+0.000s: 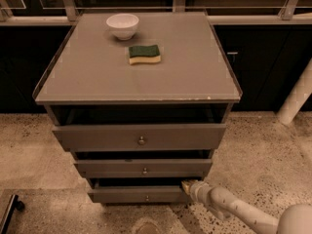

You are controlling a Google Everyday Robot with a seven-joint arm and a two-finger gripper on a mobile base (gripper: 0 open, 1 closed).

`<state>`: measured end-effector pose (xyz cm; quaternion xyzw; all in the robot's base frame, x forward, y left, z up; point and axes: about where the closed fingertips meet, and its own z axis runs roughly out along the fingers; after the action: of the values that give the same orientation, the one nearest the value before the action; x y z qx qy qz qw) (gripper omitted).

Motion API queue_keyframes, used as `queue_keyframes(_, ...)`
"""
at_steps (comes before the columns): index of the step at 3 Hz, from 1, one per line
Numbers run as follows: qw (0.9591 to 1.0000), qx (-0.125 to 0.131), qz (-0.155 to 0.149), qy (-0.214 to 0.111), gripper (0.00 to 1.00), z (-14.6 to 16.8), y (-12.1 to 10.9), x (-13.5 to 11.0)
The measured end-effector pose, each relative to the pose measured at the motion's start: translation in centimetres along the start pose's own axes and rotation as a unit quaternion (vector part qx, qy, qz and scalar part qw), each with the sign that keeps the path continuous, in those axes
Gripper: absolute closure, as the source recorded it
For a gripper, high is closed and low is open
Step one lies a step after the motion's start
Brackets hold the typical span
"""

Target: Open bottom drawer

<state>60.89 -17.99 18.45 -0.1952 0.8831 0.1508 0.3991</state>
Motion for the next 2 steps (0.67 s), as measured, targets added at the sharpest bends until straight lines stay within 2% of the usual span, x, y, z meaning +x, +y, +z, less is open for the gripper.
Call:
queue_keyframes(1, 0.9999, -0.01, -0.008, 0.008, 1.0, -0.6, 0.3, 0.4)
queue_keyframes(2, 0.9979, -0.041, -0.043, 0.027, 1.0, -2.3, 1.2, 2.3)
